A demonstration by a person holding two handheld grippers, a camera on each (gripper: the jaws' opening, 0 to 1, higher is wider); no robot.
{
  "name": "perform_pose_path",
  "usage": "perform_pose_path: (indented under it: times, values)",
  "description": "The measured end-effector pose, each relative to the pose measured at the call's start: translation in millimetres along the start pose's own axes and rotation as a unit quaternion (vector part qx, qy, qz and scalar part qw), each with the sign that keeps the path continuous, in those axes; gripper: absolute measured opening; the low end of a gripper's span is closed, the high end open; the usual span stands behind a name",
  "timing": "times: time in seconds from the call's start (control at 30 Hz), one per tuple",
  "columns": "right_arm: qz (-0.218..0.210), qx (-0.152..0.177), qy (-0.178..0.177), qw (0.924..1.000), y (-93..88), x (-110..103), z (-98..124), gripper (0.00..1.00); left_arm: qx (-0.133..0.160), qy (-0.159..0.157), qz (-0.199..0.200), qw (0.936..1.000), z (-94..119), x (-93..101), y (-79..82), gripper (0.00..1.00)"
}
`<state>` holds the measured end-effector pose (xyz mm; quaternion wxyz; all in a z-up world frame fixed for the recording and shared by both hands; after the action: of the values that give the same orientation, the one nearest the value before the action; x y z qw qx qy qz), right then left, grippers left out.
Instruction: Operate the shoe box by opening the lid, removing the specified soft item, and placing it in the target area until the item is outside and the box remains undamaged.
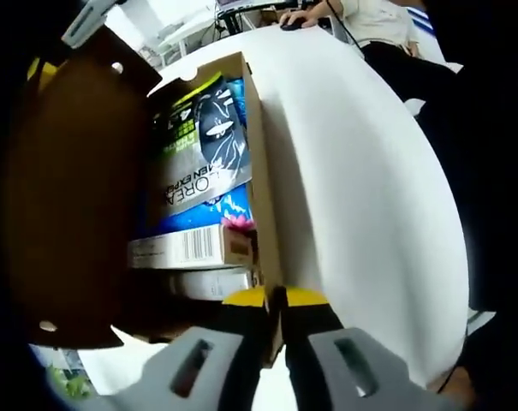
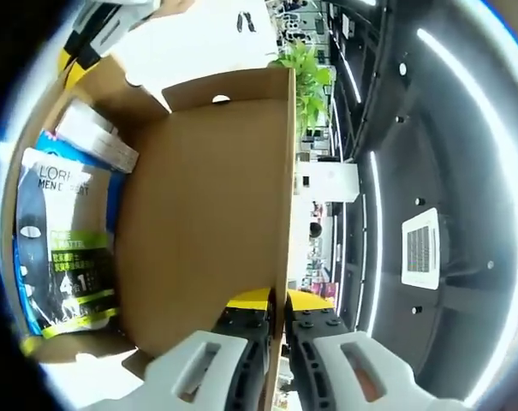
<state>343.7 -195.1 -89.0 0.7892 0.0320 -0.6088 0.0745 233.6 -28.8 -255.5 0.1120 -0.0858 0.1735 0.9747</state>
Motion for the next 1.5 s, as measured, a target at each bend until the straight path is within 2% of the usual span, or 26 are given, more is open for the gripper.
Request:
perform_pose_path:
  times: [0.17, 0.27, 0.37, 0.8, 0.93, 1.23, 1.37, 1.5]
  values:
    - [0.002, 0.0, 0.016, 0.9999, -0.5, 0.9, -3.5, 0.03, -0.001, -0.001, 0.004, 1.0, -0.4, 0.2, 0.0, 0.04]
    - [0.003, 0.002, 0.027, 0.9996, -1.4, 2.1, -5.4, 0.03, -0.004, 0.003, -0.008, 1.0, -0.4, 1.1, 0.2, 0.04]
    - [0.016, 0.001, 0.04, 0.9991, -1.9, 2.9, -9.0, 0.04, -0.005, 0.003, -0.006, 1.0, -0.3, 1.0, 0.0, 0.04]
    - [-0.028, 0.009, 0.106, 0.994, -11.1, 9.0, -37.0, 0.03, 0.002, -0.001, -0.006, 1.0, -1.0, 5.8, -2.0, 0.04]
    - [-0.033, 0.008, 0.116, 0.9926, -13.0, 8.6, -44.7, 0.04, 0.002, 0.001, -0.012, 0.9999, -0.8, 4.5, -1.3, 0.04]
    - [-0.058, 0.016, 0.162, 0.985, -18.3, 10.3, -60.2, 0.03, -0.002, 0.004, -0.024, 0.9997, -0.9, 5.0, -0.9, 0.05]
    - [-0.076, 0.022, 0.182, 0.9801, -20.9, 10.0, -70.6, 0.04, 0.007, -0.003, -0.018, 0.9998, -0.4, 3.6, -1.9, 0.04]
    - [-0.075, 0.017, 0.193, 0.9782, -21.9, 7.8, -79.7, 0.04, 0.011, -0.008, -0.018, 0.9997, -1.4, 4.2, -1.0, 0.04]
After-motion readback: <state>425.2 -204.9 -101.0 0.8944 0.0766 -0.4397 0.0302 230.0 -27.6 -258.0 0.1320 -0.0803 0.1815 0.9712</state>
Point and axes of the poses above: the point that each gripper's makers call its tool centre point, and the gripper's own axes: z roughly backward along the fingers, x roughly to its right, y roughly out of its top, the point moved 5 cm from there along z, roughly backward along the fingers, and after that the axes turned 2 degrees about y, right-handed, at the moved point
